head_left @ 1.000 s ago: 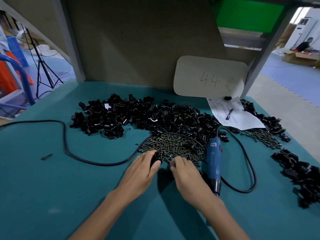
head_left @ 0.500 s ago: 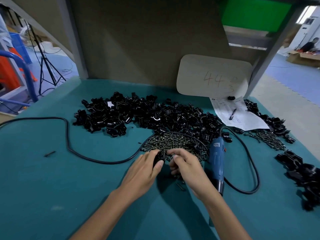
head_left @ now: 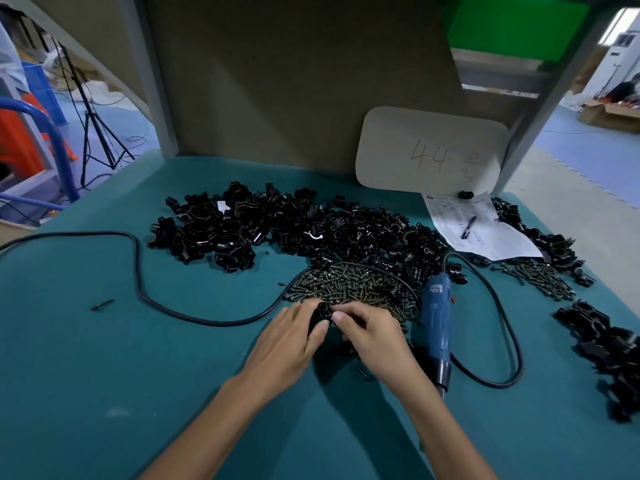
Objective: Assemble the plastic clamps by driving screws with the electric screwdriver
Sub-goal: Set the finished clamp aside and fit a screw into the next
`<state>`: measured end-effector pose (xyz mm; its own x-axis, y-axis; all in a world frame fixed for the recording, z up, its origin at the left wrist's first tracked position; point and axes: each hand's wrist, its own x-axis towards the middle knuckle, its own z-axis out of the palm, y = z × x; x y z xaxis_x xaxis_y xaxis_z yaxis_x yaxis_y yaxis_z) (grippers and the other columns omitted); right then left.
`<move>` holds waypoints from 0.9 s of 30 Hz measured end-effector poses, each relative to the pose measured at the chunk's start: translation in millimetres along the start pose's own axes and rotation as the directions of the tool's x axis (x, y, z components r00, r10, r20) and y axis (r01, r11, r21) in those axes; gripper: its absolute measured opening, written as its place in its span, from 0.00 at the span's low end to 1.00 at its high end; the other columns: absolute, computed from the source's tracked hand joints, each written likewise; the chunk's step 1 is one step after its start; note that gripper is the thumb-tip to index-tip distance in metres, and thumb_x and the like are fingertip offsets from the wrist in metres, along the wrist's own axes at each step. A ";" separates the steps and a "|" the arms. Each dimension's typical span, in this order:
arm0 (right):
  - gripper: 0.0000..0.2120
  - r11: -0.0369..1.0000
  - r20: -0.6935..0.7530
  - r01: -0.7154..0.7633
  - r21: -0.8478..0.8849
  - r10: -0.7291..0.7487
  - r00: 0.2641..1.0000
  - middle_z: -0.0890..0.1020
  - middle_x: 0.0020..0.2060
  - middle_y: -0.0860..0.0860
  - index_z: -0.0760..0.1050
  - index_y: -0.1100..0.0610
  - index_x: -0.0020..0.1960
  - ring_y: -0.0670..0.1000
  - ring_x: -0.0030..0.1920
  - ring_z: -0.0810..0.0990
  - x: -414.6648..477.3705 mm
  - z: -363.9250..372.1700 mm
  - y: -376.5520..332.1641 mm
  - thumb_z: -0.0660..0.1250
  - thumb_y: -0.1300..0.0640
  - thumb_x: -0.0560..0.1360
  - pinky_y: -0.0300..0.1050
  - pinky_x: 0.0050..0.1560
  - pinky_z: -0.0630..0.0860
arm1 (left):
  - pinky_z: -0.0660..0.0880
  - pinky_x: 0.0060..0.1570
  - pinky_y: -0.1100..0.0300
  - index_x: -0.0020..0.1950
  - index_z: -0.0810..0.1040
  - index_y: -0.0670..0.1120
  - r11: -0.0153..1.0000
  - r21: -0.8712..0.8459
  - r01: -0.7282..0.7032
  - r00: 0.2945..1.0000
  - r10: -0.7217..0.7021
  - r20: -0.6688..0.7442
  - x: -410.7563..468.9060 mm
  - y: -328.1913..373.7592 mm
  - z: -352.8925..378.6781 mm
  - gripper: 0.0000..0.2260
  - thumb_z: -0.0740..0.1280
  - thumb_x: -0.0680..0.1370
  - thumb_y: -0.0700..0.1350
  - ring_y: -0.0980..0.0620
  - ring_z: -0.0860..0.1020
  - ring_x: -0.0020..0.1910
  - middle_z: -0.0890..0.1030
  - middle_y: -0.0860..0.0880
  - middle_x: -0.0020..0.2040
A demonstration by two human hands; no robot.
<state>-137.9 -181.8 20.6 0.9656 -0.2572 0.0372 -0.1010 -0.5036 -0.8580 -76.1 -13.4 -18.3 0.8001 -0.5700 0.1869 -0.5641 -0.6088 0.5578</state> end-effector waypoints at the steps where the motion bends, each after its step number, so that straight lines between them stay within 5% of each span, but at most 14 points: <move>1: 0.08 0.996 0.014 0.032 -0.087 -0.031 0.999 0.84 0.38 0.40 0.84 0.48 0.57 0.39 0.43 0.81 -0.3 -1.6 -1.8 0.68 0.52 0.82 0.33 0.44 0.74 | 0.72 0.55 0.54 0.71 0.62 0.56 1.000 0.014 -0.002 1.000 0.002 0.001 0.2 -0.3 0.1 0.20 0.47 0.83 0.62 0.55 0.70 0.56 0.73 0.56 0.61; 6: 0.14 0.960 -0.008 0.090 -0.265 -0.095 0.995 0.84 0.54 0.43 0.81 0.49 0.65 0.41 0.52 0.80 2.5 -21.1 -10.6 0.67 0.47 0.81 0.41 0.57 0.77 | 0.71 0.56 0.55 0.72 0.60 0.56 1.000 0.024 -0.001 1.000 0.001 0.001 0.0 -2.0 1.6 0.21 0.46 0.83 0.63 0.54 0.70 0.58 0.72 0.57 0.62; 11: 0.32 0.824 -0.412 -0.316 -0.470 0.112 0.904 0.73 0.65 0.60 0.67 0.53 0.75 0.62 0.64 0.72 -2.9 -83.9 23.9 0.69 0.39 0.77 0.56 0.62 0.71 | 0.70 0.58 0.56 0.73 0.57 0.58 1.000 0.030 0.004 1.000 -0.004 -0.008 -1.1 -2.7 4.8 0.21 0.45 0.83 0.65 0.57 0.69 0.59 0.72 0.57 0.64; 14: 0.38 0.748 -0.325 -0.464 -0.474 0.341 0.882 0.79 0.55 0.58 0.60 0.54 0.76 0.63 0.58 0.77 -8.5 -98.3 43.9 0.66 0.33 0.76 0.54 0.51 0.70 | 0.70 0.58 0.57 0.74 0.57 0.57 0.999 0.042 0.003 1.000 -0.003 -0.012 0.2 -2.3 5.4 0.22 0.45 0.83 0.64 0.57 0.69 0.60 0.72 0.57 0.65; 16: 0.39 0.768 -0.324 -0.480 -0.425 0.366 0.872 0.80 0.47 0.55 0.61 0.56 0.77 0.63 0.56 0.79 -7.3 -102.8 53.3 0.67 0.34 0.76 0.53 0.48 0.69 | 0.70 0.56 0.57 0.74 0.58 0.57 0.999 0.039 0.000 1.000 0.000 -0.016 0.7 -3.0 5.7 0.22 0.45 0.83 0.64 0.58 0.69 0.59 0.72 0.58 0.64; 18: 0.37 0.860 -0.337 -0.449 -0.243 0.359 0.870 0.81 0.43 0.55 0.63 0.59 0.77 0.60 0.51 0.80 -7.7 -108.9 59.7 0.68 0.38 0.78 0.52 0.46 0.72 | 0.70 0.56 0.58 0.74 0.58 0.58 0.999 0.033 -0.003 1.000 0.003 -0.017 0.6 -4.5 5.9 0.22 0.45 0.83 0.65 0.58 0.69 0.59 0.71 0.59 0.64; 20: 0.25 0.902 -0.314 -0.368 0.225 0.424 0.850 0.83 0.46 0.60 0.72 0.61 0.70 0.54 0.46 0.82 -10.2 -109.3 62.4 0.68 0.46 0.81 0.49 0.45 0.76 | 0.70 0.56 0.59 0.73 0.58 0.58 0.999 0.038 -0.004 1.000 0.005 -0.021 1.0 -4.5 6.4 0.22 0.45 0.83 0.65 0.58 0.69 0.59 0.71 0.60 0.63; 23: 0.11 0.664 -0.214 -0.245 0.707 0.530 0.821 0.82 0.49 0.57 0.76 0.57 0.54 0.51 0.43 0.81 -11.7 -103.6 56.1 0.62 0.50 0.84 0.44 0.42 0.78 | 0.68 0.54 0.60 0.73 0.58 0.59 0.997 0.074 -0.019 1.000 0.021 -0.023 1.0 -3.9 7.3 0.22 0.44 0.82 0.65 0.58 0.69 0.57 0.70 0.61 0.61; 27: 0.21 0.522 -0.165 -0.134 0.843 0.487 0.857 0.80 0.43 0.55 0.73 0.60 0.55 0.53 0.44 0.80 -4.1 -92.9 52.7 0.63 0.42 0.79 0.49 0.49 0.80 | 0.68 0.54 0.60 0.74 0.59 0.58 0.995 0.093 -0.024 1.000 0.025 -0.016 1.0 -4.3 6.8 0.24 0.42 0.82 0.66 0.59 0.68 0.56 0.69 0.61 0.61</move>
<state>-169.4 -283.9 22.7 0.7392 -0.6021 -0.3017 0.0194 0.4668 -0.8841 -74.3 -15.1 -26.1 0.7888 -0.5761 0.2142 -0.5994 -0.6437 0.4759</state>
